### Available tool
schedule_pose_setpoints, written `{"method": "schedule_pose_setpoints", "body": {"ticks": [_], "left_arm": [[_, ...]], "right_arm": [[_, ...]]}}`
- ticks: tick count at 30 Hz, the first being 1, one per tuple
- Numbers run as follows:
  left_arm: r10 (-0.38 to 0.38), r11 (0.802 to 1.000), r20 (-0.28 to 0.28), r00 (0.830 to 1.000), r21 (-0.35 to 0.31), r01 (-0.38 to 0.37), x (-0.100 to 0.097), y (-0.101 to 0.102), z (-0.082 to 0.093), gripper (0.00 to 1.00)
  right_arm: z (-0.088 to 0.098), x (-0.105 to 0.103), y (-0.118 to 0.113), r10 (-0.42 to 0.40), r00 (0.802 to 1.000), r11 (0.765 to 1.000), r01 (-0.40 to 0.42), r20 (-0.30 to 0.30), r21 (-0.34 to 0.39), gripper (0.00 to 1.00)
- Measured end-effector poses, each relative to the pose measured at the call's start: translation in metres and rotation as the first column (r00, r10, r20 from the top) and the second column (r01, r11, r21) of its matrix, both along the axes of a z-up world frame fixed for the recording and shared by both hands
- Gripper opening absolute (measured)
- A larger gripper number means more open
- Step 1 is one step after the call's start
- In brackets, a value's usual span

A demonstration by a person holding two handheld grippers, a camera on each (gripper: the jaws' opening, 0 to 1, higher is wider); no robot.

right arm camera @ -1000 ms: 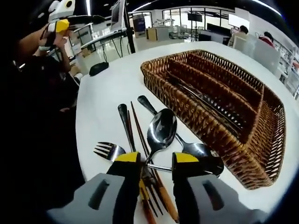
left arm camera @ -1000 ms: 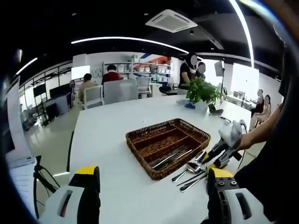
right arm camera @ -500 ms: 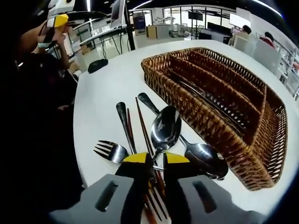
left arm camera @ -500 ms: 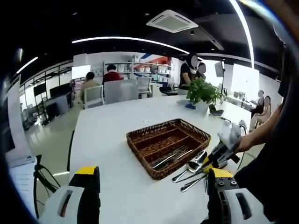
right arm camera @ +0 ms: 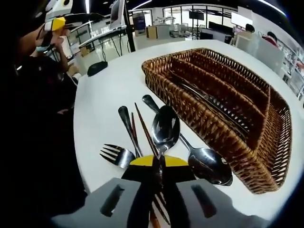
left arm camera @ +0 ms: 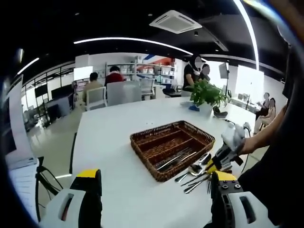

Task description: Arrange the knives, forks, and spoons in their matching storage slots by inserting each utensil handle-first until every utensil is classified and aligned in the correct compartment

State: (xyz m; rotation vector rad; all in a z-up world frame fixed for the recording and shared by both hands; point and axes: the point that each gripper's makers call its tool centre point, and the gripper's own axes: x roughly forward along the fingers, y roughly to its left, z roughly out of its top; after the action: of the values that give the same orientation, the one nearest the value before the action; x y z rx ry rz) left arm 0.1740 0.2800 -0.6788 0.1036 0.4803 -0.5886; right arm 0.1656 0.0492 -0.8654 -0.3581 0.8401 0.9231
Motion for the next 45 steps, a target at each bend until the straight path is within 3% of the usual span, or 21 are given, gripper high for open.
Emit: {"method": "schedule_pose_setpoints", "body": {"ticks": [27, 31, 36, 45], "left_arm": [[0.010, 1.000, 0.002, 1.000, 0.004, -0.010, 0.000, 0.006, -0.001, 1.00], [0.013, 1.000, 0.001, 1.000, 0.002, -0.013, 0.000, 0.007, -0.001, 1.00], [0.015, 1.000, -0.001, 1.000, -0.001, -0.015, 0.001, 0.006, -0.003, 1.00], [0.014, 1.000, -0.001, 1.000, -0.002, -0.014, 0.001, 0.004, -0.002, 1.00]], "right_arm": [[0.000, 0.011, 0.015, 0.084, 0.996, 0.996, -0.084, 0.031, -0.020, 0.02], [0.001, 0.010, 0.007, 0.080, 0.996, 0.997, -0.080, 0.024, -0.019, 0.10], [0.000, 0.008, 0.004, 0.056, 0.998, 0.998, -0.056, -0.014, 0.000, 0.10], [-0.005, 0.007, 0.008, 0.083, 0.996, 0.996, -0.084, -0.011, -0.041, 0.07]]}}
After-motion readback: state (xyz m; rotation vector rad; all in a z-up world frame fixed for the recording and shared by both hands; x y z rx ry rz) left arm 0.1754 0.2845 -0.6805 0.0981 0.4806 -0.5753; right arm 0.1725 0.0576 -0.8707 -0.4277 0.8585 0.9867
